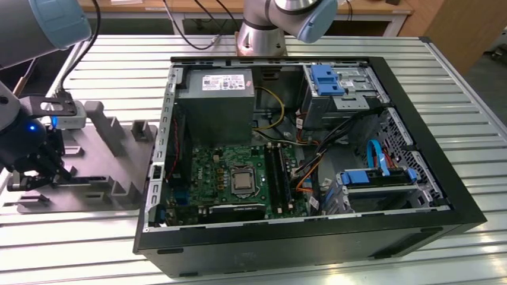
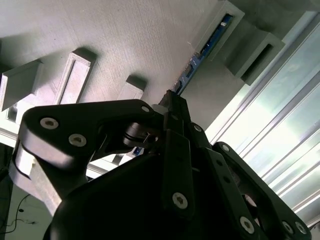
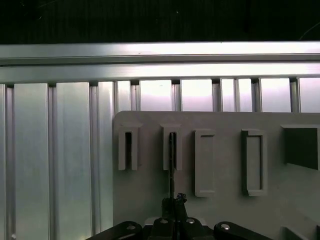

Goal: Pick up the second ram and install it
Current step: 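Pick up the second ram and move it above second insertion slot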

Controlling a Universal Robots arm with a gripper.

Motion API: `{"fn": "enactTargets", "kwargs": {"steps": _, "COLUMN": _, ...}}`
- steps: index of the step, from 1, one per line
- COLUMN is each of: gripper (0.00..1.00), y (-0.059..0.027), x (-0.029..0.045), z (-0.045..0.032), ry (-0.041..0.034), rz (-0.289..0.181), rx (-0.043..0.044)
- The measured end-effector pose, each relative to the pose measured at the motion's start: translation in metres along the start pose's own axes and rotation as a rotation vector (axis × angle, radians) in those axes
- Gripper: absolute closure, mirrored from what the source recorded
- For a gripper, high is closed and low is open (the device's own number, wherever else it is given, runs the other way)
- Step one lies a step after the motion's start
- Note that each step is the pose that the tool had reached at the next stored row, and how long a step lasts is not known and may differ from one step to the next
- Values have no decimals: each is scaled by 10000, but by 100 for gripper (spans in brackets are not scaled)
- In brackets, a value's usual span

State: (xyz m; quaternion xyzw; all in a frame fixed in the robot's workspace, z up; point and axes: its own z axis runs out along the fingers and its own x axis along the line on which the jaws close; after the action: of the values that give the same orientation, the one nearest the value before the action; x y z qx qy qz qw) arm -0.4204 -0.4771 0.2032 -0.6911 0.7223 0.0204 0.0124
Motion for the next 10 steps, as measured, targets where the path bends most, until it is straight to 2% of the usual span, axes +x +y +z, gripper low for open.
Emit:
{"fn": "enactTargets", "kwargs": {"steps": 8, "gripper": 89, "y": 1, "x": 0, "z": -3, "ry": 0, "rz": 0, "rx": -1}}
{"fn": "enactTargets", "kwargs": {"steps": 10, "gripper": 89, "y": 1, "x": -1, "z": -32, "ry": 5, "rz": 1, "rx": -6}}
